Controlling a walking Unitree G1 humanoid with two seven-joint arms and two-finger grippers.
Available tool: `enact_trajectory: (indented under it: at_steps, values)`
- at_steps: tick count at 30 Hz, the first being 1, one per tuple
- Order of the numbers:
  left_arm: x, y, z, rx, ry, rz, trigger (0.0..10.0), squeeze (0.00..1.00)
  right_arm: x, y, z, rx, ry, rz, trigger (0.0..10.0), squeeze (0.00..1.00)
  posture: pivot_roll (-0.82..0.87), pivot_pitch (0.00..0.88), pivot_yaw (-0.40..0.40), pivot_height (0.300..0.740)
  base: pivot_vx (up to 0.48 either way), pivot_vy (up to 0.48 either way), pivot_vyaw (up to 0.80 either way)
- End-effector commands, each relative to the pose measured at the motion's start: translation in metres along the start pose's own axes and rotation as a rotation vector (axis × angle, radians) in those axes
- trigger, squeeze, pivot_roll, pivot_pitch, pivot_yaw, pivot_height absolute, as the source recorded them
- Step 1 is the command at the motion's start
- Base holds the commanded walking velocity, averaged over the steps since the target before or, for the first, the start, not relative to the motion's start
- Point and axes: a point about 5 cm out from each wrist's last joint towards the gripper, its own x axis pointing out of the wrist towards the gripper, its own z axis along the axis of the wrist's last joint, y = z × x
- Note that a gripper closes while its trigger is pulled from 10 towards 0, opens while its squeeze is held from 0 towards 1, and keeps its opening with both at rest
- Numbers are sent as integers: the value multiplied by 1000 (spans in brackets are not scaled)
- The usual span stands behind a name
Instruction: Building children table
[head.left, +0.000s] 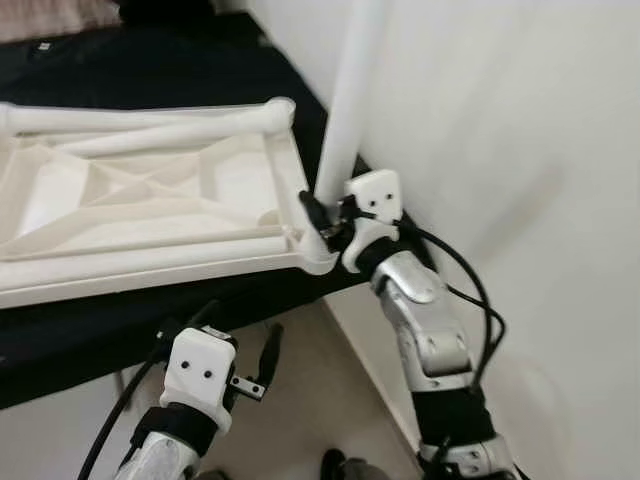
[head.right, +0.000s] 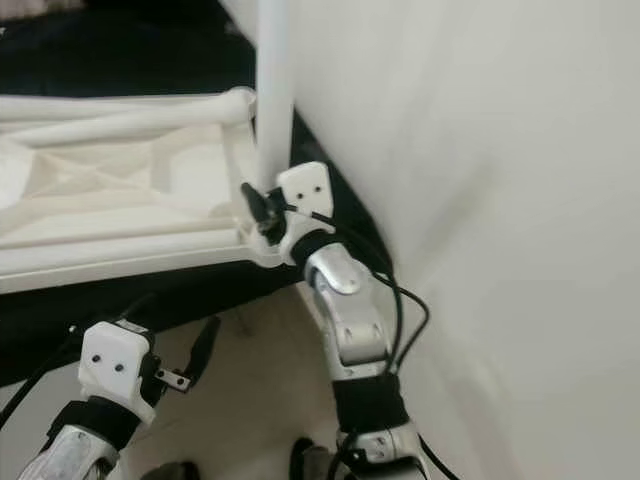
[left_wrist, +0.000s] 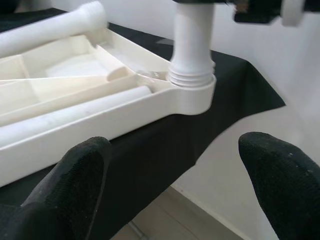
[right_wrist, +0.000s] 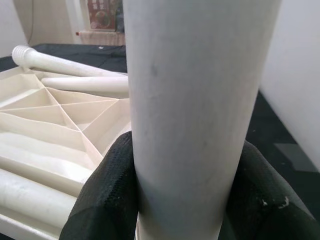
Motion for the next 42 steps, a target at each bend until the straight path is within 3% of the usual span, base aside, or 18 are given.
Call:
enact_trajectory:
  at_steps: [1, 2, 3, 4, 7, 9, 13, 14, 15, 16, 26, 27, 29, 30, 31, 32, 40, 42]
  values:
    - [0, -1, -6, -16, 23, 4, 10000, 0, 6, 10, -15, 42, 81, 148, 10000, 0, 79, 262, -106, 740, 0, 0, 0]
    - [0, -1, -6, -16, 23, 4, 10000, 0, 6, 10, -15, 42, 81, 148, 10000, 0, 79, 262, -106, 740, 0, 0, 0]
    - [0, -1, -6, -16, 21, 5, 10000, 0, 7, 9, -7, 46, 57, 188, 10000, 1000, 76, 261, -108, 740, 0, 0, 0]
    - [0, -1, -6, -16, 21, 5, 10000, 0, 7, 9, -7, 46, 57, 188, 10000, 1000, 76, 261, -108, 740, 0, 0, 0]
    - [1, -1, -6, -17, 18, 8, 10000, 0, 4, 8, 18, 81, -14, 356, 10000, 1000, 81, 260, -112, 740, 0, 0, 0]
    - [1, -1, -5, -17, 16, 11, 10000, 0, 1, 1, 31, 43, -62, 490, 10000, 1000, 83, 259, -112, 740, 0, 0, 0]
    - [1, -1, -5, -16, 16, 11, 10000, 0, -2, -5, 38, -13, -89, 613, 10000, 1000, 85, 262, -111, 740, 0, 0, 0]
    - [1, -1, -5, -16, 16, 10, 10000, 0, -6, -6, 37, -52, -70, 703, 10000, 604, 93, 266, -107, 740, 0, 0, 0]
    - [1, -1, -5, -16, 16, 10, 10000, 0, -6, -6, 37, -52, -70, 703, 10000, 604, 93, 266, -107, 740, 0, 0, 0]
    - [0, -1, -4, -16, 16, 8, 10000, 0, -11, -13, 38, -140, -24, 892, 10000, 0, 100, 273, -103, 740, 0, 0, 0]
    - [-5, -2, -1, -15, 20, 9, 10000, 0, 5, -39, 63, -146, -49, 936, 10000, 0, 121, 292, -104, 740, 0, 0, 0]
    - [-5, -2, -1, -15, 22, 9, 10000, 0, 6, -42, 65, -134, -54, 944, 5333, 0, 121, 294, -104, 740, 0, 0, 0]
    - [-5, -2, -1, -15, 22, 9, 10000, 0, 6, -42, 65, -134, -54, 944, 5333, 0, 121, 294, -104, 740, 0, 0, 0]
    - [-6, -2, -1, -16, 23, 9, 10000, 0, 7, -43, 65, -127, -57, 950, 1020, 0, 121, 294, -104, 740, 0, 0, 0]
    - [-6, -2, -1, -16, 23, 9, 10000, 0, 7, -43, 65, -127, -57, 950, 1020, 0, 121, 294, -104, 740, 0, 0, 0]
    - [-6, -2, -1, -16, 24, 9, 10000, 0, 6, -45, 65, -124, -57, 972, 0, 0, 124, 298, -105, 740, 0, 0, 0]
    - [-7, -2, -1, -18, 25, 11, 10000, 0, 5, -49, 49, -103, -13, 1009, 0, 0, 123, 299, -105, 740, 0, 0, 0]
    - [-7, -2, -1, -18, 25, 12, 10000, 0, 7, -51, 38, -96, 12, 918, 0, 0, 109, 297, -108, 740, 0, 0, 0]
